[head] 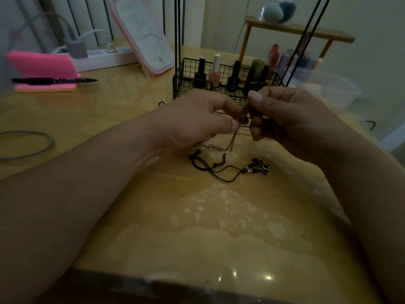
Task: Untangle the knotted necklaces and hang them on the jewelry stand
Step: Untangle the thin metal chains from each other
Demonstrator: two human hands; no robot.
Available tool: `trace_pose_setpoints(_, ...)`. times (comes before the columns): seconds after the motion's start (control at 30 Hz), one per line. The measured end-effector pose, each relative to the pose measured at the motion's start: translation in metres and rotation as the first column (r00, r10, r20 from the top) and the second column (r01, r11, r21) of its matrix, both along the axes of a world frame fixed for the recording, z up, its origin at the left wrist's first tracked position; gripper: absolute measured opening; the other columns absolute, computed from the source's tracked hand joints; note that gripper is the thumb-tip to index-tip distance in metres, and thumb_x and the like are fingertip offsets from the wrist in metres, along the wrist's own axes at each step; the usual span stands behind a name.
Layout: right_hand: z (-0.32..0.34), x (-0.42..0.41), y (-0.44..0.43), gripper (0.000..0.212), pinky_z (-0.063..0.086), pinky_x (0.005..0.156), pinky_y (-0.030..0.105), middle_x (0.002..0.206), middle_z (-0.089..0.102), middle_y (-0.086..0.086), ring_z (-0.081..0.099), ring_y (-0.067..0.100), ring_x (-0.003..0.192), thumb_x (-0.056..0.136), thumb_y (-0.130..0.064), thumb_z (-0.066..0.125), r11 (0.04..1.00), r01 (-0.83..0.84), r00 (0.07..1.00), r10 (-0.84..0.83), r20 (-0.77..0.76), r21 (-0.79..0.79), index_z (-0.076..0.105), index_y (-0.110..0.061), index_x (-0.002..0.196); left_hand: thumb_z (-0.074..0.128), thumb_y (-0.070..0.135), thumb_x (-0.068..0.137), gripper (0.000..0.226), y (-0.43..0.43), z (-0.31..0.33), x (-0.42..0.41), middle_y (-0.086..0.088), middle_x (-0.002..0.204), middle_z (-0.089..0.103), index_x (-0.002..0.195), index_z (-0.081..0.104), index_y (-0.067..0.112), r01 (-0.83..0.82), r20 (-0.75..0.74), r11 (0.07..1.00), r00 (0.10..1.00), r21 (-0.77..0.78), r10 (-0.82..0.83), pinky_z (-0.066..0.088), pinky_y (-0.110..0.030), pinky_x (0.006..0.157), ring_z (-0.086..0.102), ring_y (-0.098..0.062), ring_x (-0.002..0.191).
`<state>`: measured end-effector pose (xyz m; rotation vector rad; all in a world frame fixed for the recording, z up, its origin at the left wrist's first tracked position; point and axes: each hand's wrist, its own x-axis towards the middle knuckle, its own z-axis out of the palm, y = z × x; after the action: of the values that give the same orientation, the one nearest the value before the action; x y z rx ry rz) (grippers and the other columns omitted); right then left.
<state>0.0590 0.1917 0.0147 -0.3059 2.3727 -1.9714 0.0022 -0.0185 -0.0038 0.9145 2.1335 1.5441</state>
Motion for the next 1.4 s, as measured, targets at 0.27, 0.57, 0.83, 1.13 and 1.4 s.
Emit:
trace_pose_setpoints(0.27, -0.0005, -0.0009, 0.0011, 0.024, 0.055, 0.064, 0.026, 0.074, 0.060, 0.002, 0.062, 0.017, 0.067, 0.091, -0.032, 0.063, 1.000, 0.016, 1.000, -0.016, 0.003, 0.005, 0.063, -0.009, 0.090, 0.072, 0.017, 0.096, 0.004, 0.0004, 0.0001, -0.0007, -0.004, 0.055, 0.054, 0.094, 0.068, 0.017, -0.017, -0.029, 1.000, 0.999, -0.015, 0.017, 0.031, -0.030, 0.051, 0.040, -0.019, 0.051)
trace_pose_setpoints(0.57, -0.0029, -0.0026, 0.0039, 0.027, 0.056, 0.070, 0.029, 0.076, 0.062, -0.001, 0.065, 0.017, 0.074, 0.092, -0.036, 0.063, 0.997, 0.073, 0.997, -0.073, 0.009, 0.017, 0.062, -0.009, 0.095, 0.074, 0.018, 0.095, 0.006, 0.0012, -0.0041, -0.0027, 0.003, 0.091, 0.069, 0.094, 0.068, 0.019, -0.128, -0.245, 0.990, 0.963, -0.058, 0.111, 0.044, -0.013, 0.056, 0.056, 0.004, 0.060)
trace_pose_setpoints(0.83, -0.0034, -0.0040, 0.0032, 0.046, 0.057, 0.083, 0.032, 0.106, 0.073, 0.010, 0.073, 0.022, 0.103, 0.105, -0.032, 0.053, 0.984, 0.178, 0.984, -0.179, -0.025, -0.026, 0.059, 0.006, 0.130, 0.070, 0.011, 0.097, 0.010, 0.0003, -0.0013, 0.0007, -0.005, 0.087, 0.070, 0.094, 0.060, 0.010, -0.199, -0.247, 0.980, 0.949, 0.015, 0.197, 0.048, -0.020, 0.050, 0.063, -0.013, 0.055)
trace_pose_setpoints(1.13, -0.0016, -0.0042, -0.0006, 0.039, 0.059, 0.083, 0.034, 0.099, 0.072, 0.004, 0.074, 0.024, 0.099, 0.108, -0.032, 0.050, 0.960, 0.213, 0.975, -0.221, -0.025, -0.181, 0.059, -0.001, 0.129, 0.067, 0.011, 0.099, 0.011, 0.0014, -0.0016, -0.0001, -0.004, 0.077, 0.073, 0.095, 0.058, 0.014, -0.120, -0.175, 0.992, 0.978, -0.036, 0.112, 0.045, -0.021, 0.047, 0.066, -0.017, 0.055)
trace_pose_setpoints(1.4, -0.0027, -0.0021, -0.0042, 0.023, 0.059, 0.076, 0.034, 0.095, 0.066, 0.003, 0.069, 0.023, 0.084, 0.108, -0.033, 0.050, 0.964, 0.189, 0.980, -0.196, -0.020, -0.187, 0.058, -0.012, 0.109, 0.064, 0.006, 0.099, 0.010, -0.0004, 0.0008, 0.0027, -0.007, 0.078, 0.071, 0.099, 0.057, 0.014, -0.022, -0.083, 0.998, 0.996, -0.052, 0.018, 0.044, -0.023, 0.048, 0.059, -0.017, 0.054)
